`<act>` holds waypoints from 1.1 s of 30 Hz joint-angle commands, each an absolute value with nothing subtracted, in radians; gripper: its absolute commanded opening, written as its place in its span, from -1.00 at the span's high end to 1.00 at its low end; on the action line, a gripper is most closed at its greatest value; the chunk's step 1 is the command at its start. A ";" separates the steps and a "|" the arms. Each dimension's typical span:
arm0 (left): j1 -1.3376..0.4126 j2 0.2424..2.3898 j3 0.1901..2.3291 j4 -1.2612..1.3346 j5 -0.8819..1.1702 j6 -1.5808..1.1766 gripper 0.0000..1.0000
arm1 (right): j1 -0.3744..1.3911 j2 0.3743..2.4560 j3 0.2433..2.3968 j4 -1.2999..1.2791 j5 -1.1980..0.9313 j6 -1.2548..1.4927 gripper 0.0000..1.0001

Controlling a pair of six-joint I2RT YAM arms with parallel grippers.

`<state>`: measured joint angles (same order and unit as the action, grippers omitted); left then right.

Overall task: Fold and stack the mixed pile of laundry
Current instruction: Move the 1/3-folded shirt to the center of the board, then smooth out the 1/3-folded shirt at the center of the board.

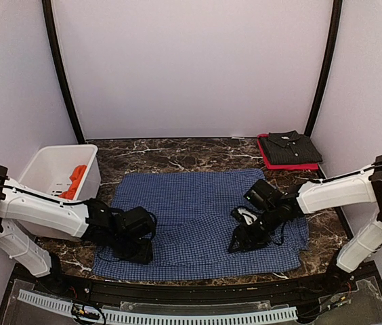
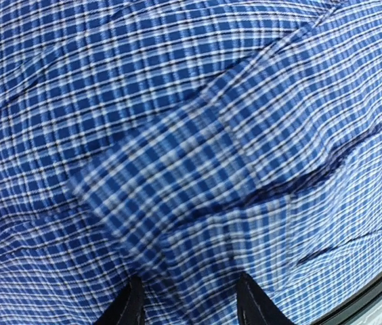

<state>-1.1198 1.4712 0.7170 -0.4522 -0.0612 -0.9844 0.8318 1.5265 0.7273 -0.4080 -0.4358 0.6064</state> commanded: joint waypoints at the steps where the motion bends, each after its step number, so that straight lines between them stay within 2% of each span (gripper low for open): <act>1: -1.121 1.400 0.632 -0.716 -0.087 -1.028 0.00 | 0.831 1.596 0.767 -0.535 -0.261 0.506 -0.10; 4: -1.119 1.280 0.659 -0.651 -0.081 -0.910 -0.24 | 0.831 1.504 0.797 -0.575 -0.283 0.475 -0.16; 6: -1.098 1.271 0.715 -0.661 -0.099 -0.847 -0.42 | 0.827 1.437 0.836 -0.610 -0.278 0.458 -0.32; 9: -0.985 1.296 0.818 -0.665 -0.077 -0.739 -0.48 | 0.759 1.361 0.891 -0.610 -0.294 0.413 -0.44; 13: -0.790 1.322 0.887 -0.579 -0.021 -0.602 -0.50 | 0.570 1.365 0.952 -0.561 -0.309 0.330 -0.43; 19: -0.616 1.471 1.056 -0.489 -0.007 -0.498 -0.49 | 0.375 1.595 1.144 -0.490 -0.300 0.222 -0.28; 23: -0.554 1.589 1.141 -0.445 0.079 -0.470 -0.46 | 0.322 1.755 1.253 -0.499 -0.291 0.168 -0.05; 30: -0.549 1.736 1.206 -0.401 0.129 -0.427 -0.38 | 0.305 1.849 1.174 -0.432 -0.320 0.218 0.31; 33: -0.548 1.764 1.223 -0.394 0.144 -0.421 -0.38 | 0.304 1.856 1.143 -0.442 -0.304 0.226 0.37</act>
<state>-0.5480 1.7493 1.1831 -0.4103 0.0990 -0.4572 0.3050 1.8408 1.1812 -0.4603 -0.3138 0.2195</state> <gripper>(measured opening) 0.692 0.327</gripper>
